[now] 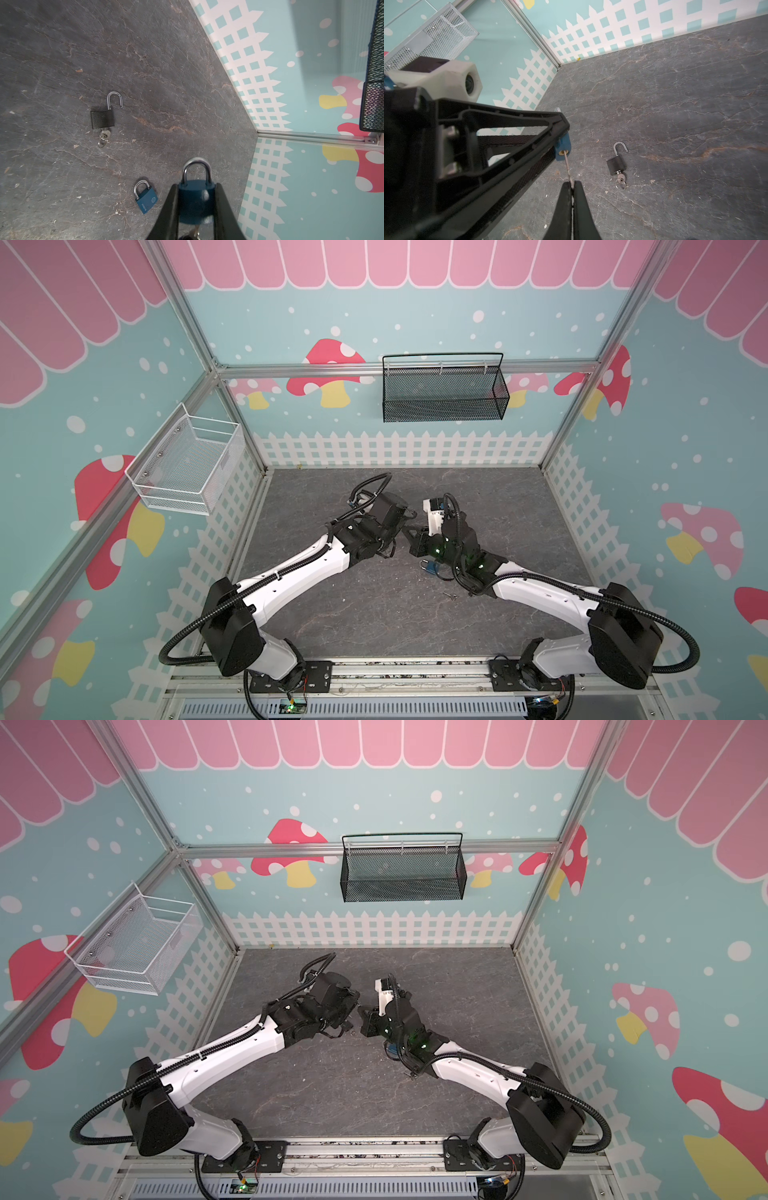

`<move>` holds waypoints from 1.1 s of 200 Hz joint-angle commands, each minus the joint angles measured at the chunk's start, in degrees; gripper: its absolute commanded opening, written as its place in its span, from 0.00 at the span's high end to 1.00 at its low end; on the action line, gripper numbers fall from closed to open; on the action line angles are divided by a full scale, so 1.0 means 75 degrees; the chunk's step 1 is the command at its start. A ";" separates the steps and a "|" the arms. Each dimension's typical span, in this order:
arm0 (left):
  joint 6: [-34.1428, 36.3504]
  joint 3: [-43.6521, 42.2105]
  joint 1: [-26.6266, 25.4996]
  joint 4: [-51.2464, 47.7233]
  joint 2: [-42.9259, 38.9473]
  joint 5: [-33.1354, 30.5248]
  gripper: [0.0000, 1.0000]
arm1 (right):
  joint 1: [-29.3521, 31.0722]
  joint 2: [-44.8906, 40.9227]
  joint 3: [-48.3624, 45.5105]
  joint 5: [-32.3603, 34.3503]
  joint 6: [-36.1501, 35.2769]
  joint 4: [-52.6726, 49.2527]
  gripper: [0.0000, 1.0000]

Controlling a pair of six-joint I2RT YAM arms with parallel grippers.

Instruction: Unlock with the key

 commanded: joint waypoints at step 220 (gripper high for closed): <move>-0.3924 -0.3581 -0.0054 0.1610 -0.2748 -0.0301 1.00 | 0.0981 -0.0031 -0.0253 0.0399 -0.0478 0.1000 1.00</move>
